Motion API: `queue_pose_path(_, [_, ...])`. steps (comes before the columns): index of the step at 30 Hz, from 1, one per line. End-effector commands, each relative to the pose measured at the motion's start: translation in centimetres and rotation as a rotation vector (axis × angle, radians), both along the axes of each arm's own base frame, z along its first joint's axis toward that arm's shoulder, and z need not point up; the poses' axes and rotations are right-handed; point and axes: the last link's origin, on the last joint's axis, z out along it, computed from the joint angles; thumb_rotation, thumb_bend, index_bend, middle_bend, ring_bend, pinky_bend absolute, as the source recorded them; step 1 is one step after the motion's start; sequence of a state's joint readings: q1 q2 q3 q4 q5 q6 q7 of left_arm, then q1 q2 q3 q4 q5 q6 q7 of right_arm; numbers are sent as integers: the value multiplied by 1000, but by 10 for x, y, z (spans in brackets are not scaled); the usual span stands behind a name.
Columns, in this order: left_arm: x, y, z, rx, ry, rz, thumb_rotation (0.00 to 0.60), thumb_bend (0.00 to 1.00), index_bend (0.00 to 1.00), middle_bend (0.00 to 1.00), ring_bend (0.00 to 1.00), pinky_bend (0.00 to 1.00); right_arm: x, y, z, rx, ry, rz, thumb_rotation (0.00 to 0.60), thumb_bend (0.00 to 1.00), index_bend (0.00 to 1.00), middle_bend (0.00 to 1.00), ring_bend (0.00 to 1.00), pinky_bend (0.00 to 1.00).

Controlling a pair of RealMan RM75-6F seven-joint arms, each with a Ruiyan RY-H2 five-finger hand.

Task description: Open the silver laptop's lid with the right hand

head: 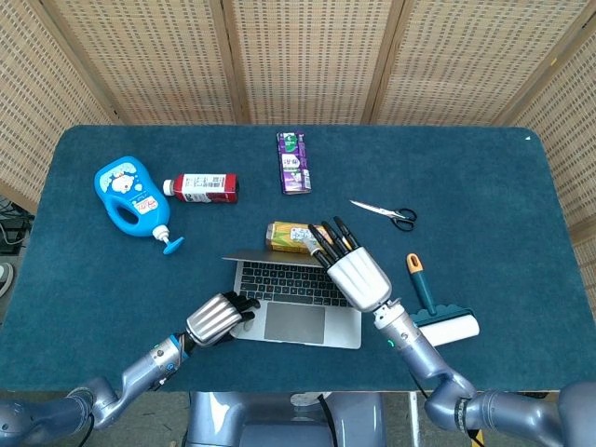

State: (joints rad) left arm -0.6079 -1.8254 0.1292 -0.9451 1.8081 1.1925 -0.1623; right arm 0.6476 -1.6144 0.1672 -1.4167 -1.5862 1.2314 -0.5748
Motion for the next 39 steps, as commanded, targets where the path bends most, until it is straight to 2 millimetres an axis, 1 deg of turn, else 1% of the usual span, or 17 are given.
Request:
queue_pose_path(1, [0, 0, 0, -1, 2, -3, 600, 797, 571, 319, 392, 416, -8, -8, 11, -20, 7, -26, 600, 715, 84, 96, 8, 100])
queue_pose_path(4, [0, 0, -1, 0, 8, -6, 600, 797, 570, 319, 392, 416, -12, -15, 20, -36, 8, -48, 600, 710, 83, 96, 8, 99])
queue_pose_path(5, [-9, -6, 5, 10, 12, 5, 600, 797, 570, 319, 392, 416, -13, -16, 22, -38, 4, -53, 600, 708, 84, 95, 8, 100])
queue_pose_path(6, [-2, -3, -4, 11, 18, 6, 600, 797, 570, 319, 392, 416, -14, -18, 25, -41, -9, -66, 600, 706, 84, 95, 8, 100])
queue_pose_path(12, [-2, -3, -4, 3, 17, 1, 600, 798, 569, 319, 392, 416, -10, -25, 31, -39, -48, -96, 600, 697, 84, 95, 8, 100])
queue_pose_path(17, [-2, -2, -3, 3, 15, 2, 600, 797, 567, 319, 392, 416, -3, -29, 30, -35, -64, -98, 600, 685, 84, 96, 8, 100])
queue_pose_path(22, [-2, -2, -3, 1, 19, 6, 600, 797, 566, 319, 392, 416, 7, -38, 27, -40, -78, -113, 600, 685, 84, 96, 8, 100])
queue_pose_path(27, [-2, -2, -4, 1, 13, 7, 600, 796, 565, 319, 392, 416, 14, -48, 29, -60, -79, -127, 600, 685, 85, 96, 8, 100])
queue_pose_path(39, [-3, 0, -3, 10, 8, 10, 600, 797, 563, 319, 392, 416, 17, -62, 30, -82, -96, -192, 600, 685, 86, 97, 8, 100])
